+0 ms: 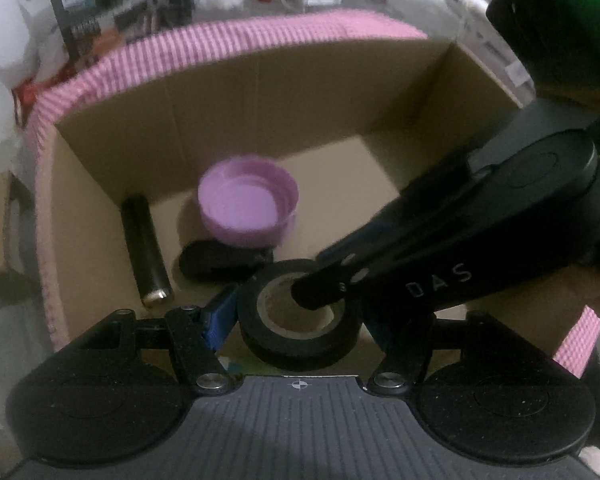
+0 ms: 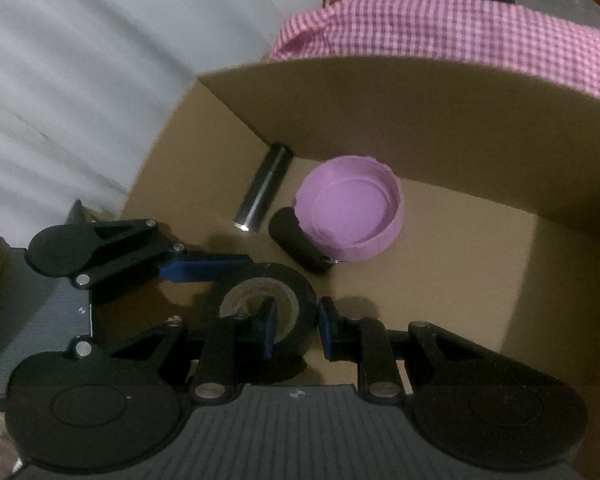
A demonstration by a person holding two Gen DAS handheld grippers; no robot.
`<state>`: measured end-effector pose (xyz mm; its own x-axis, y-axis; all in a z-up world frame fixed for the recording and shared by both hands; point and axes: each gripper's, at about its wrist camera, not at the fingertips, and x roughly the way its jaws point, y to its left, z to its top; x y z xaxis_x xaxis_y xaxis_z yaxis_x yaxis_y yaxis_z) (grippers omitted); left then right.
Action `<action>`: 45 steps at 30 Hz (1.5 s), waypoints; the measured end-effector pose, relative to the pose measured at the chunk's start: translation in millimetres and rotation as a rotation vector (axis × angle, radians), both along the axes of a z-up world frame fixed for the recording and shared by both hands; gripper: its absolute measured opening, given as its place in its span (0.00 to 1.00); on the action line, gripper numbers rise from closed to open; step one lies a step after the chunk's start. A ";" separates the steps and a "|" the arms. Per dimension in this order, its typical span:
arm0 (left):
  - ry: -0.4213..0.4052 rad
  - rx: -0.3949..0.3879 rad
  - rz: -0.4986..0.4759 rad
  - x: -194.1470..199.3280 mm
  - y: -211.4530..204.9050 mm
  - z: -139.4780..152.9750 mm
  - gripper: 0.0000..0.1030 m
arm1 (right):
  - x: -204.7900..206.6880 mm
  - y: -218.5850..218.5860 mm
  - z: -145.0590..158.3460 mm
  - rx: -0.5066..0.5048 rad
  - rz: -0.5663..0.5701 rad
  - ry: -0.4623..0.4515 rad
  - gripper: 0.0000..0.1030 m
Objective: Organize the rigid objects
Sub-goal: 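Carry the tape roll into the box and open the right gripper, then withdraw the right gripper from the box back over the table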
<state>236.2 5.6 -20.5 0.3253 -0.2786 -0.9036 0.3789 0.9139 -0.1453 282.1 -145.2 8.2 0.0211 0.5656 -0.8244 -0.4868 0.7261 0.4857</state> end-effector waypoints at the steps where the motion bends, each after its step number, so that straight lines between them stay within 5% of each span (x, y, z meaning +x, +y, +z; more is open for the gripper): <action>1: 0.004 -0.015 0.009 0.1 2.1 1.1 0.65 | 0.7 2.1 -3.2 -0.009 0.003 0.003 0.24; 13: -0.179 -0.012 0.027 -38.4 11.8 39.7 0.77 | 2.8 -14.5 9.2 0.015 -0.076 -0.031 0.26; 20: -0.404 -0.002 0.127 -82.0 40.6 77.7 0.83 | 7.9 -25.9 32.5 0.021 -0.116 -0.065 0.26; 25: -0.514 -0.035 0.254 -119.3 72.0 93.0 0.91 | 10.8 1.4 36.2 -0.076 -0.058 -0.165 0.26; 32: -0.547 -0.071 0.375 -150.3 98.0 84.0 0.92 | 9.2 50.8 27.6 -0.232 0.094 -0.283 0.29; 35: -0.564 -0.076 0.405 -161.2 104.9 81.9 0.93 | 7.5 65.9 20.9 -0.271 0.155 -0.291 0.49; 45: -0.525 -0.084 0.442 -169.7 119.1 62.5 0.93 | 17.6 61.5 -8.6 -0.410 0.154 -0.293 0.48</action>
